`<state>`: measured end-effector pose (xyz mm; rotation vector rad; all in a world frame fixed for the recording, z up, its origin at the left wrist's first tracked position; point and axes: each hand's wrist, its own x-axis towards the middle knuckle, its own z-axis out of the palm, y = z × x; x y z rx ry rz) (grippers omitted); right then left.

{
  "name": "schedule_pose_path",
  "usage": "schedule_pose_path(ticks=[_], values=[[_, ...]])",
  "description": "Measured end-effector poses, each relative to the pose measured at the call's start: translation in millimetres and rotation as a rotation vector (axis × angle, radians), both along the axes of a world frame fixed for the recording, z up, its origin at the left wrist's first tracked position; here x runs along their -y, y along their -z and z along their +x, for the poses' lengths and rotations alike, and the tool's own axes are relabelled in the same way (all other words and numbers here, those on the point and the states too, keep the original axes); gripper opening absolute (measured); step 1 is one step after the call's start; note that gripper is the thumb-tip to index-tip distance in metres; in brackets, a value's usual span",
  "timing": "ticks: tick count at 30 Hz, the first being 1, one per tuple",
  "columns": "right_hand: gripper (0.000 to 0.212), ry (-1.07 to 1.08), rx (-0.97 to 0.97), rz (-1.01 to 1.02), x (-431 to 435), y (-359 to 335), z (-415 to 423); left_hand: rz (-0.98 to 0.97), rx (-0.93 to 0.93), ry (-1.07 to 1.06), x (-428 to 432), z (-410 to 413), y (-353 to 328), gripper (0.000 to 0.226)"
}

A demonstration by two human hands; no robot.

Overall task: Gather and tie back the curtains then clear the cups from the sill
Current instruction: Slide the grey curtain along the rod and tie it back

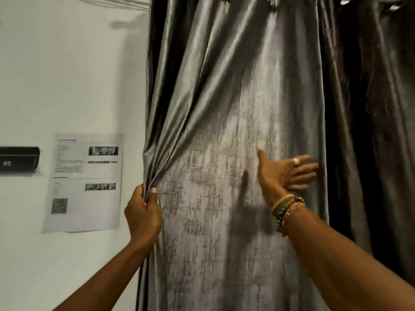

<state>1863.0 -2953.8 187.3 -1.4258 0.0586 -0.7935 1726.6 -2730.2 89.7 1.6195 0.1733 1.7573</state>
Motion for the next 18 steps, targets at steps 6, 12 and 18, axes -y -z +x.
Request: schedule_pose_path(ticks=[6, 12, 18], values=[[0.125, -0.058, -0.016, -0.091, 33.2, 26.5, 44.8, -0.013, 0.012, 0.139, 2.9, 5.7, 4.0, 0.024], [0.121, 0.297, -0.016, 0.002, 38.5, 20.6, 49.9, 0.035, 0.013, 0.172, 7.9, 1.1, 6.7, 0.044], [0.026, 0.189, 0.116, -0.328, 25.7, 27.7, 53.9, 0.162, -0.166, 0.067, 6.0, 22.5, 11.1, 0.038]])
